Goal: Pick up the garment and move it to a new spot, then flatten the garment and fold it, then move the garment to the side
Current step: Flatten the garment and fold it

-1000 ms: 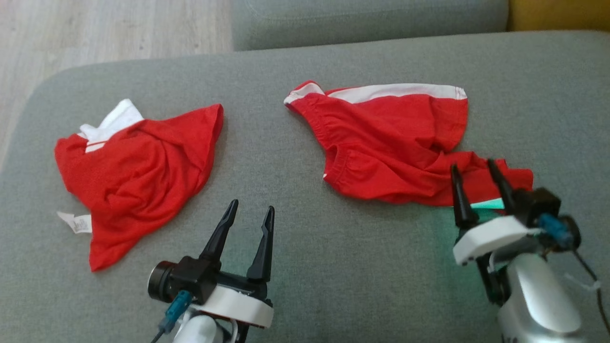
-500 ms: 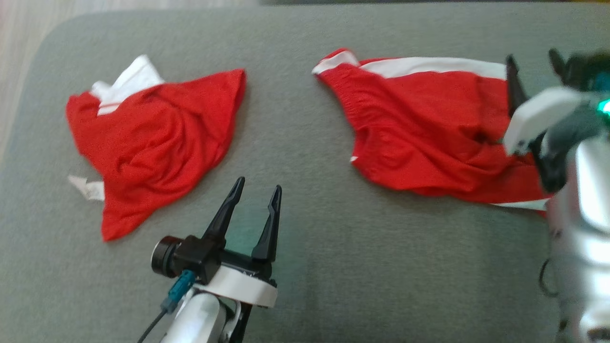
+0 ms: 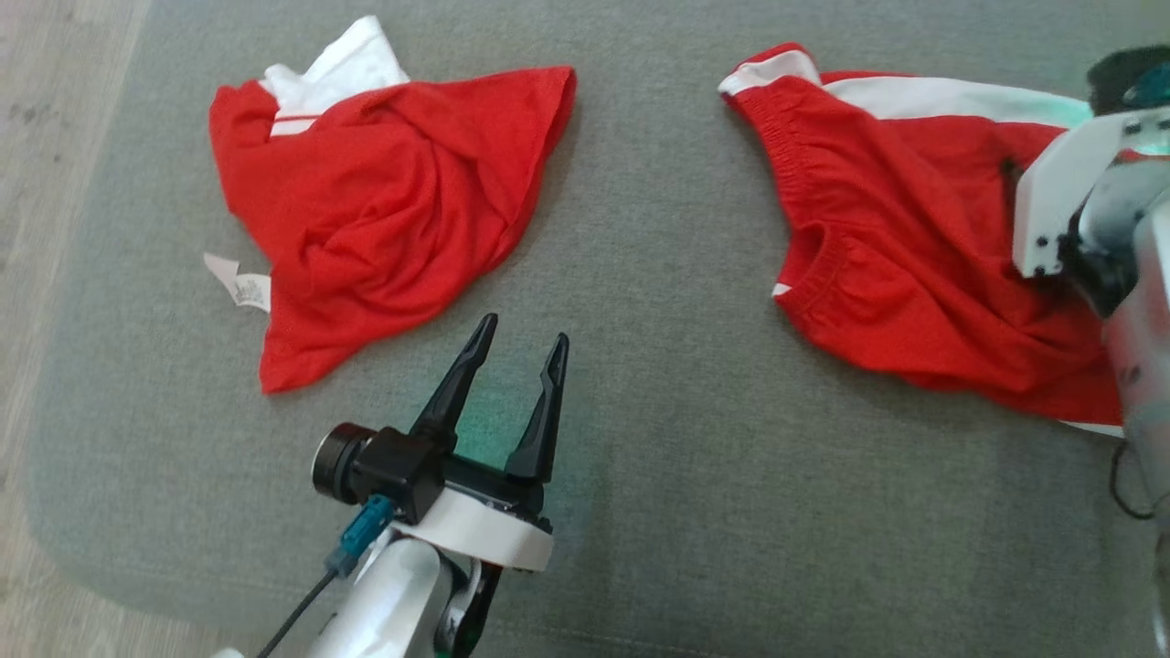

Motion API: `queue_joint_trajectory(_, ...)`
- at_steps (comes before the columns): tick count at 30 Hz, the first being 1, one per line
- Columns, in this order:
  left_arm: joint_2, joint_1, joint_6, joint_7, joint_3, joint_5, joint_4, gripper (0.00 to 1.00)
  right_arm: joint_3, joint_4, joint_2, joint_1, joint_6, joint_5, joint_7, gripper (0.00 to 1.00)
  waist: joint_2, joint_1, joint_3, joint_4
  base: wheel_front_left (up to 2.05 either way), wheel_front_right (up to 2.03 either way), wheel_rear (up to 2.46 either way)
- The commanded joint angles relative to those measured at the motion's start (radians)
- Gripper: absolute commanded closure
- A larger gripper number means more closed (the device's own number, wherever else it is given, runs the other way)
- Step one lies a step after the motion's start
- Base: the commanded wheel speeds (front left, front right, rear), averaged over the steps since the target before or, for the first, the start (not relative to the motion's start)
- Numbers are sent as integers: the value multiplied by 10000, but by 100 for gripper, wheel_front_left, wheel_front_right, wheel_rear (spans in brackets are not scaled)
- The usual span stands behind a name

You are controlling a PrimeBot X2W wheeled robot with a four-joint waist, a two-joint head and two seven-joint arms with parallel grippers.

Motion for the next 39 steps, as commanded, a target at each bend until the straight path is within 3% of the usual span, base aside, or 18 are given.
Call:
queue_joint_trajectory(1, -5, -306, 59, -124, 274, -90, -316, 0, 253, -68, 33, 58, 67, 69, 102, 36, 0, -1, 96, 77, 0, 0, 0)
queue_joint_trajectory(2, -5, -326, 65, -124, 273, -98, -324, 0, 366, 26, -43, -26, 67, 159, 84, 100, 0, -1, 136, 99, 0, 0, 0)
queue_joint_trajectory(12, -5, -505, 102, -124, 130, -246, -381, 0, 729, 321, -1411, -1666, 67, -390, -1746, 100, 0, -1, 322, 278, 0, 0, 0)
queue_joint_trajectory(18, -5, -599, 150, -124, -10, -385, -431, 0, 586, 623, -2111, -2835, 67, -1375, -2635, 100, 0, -1, 454, 545, 0, 0, 0)
queue_joint_trajectory(25, -5, -690, 171, -124, -120, -492, -448, 0, 282, 1008, -2495, -3653, 67, -2979, -3413, 100, 0, -1, 644, 814, 0, 0, 0)
queue_joint_trajectory(27, -5, -712, 191, -124, -158, -521, -456, 0, 28, 1124, -2596, -3684, 67, -3493, -3339, 0, 0, -1, 669, 862, 0, 0, 0)
queue_joint_trajectory(30, -5, -721, 237, -124, -184, -549, -456, 0, -768, 1125, -2516, -3555, 67, -4025, -3280, 0, 0, -1, 651, 867, 0, 0, 0)
queue_joint_trajectory(34, -5, -683, 280, -124, -89, -536, -403, 0, -1806, 977, -1921, -3086, 67, -4411, -3687, 0, 0, -1, 420, 717, 0, 0, 0)
queue_joint_trajectory(39, -5, -460, 273, -124, 218, -387, -315, 0, -2606, 753, -331, -2164, 67, -4223, -5566, 0, 0, -1, -338, 210, 0, 0, 0)
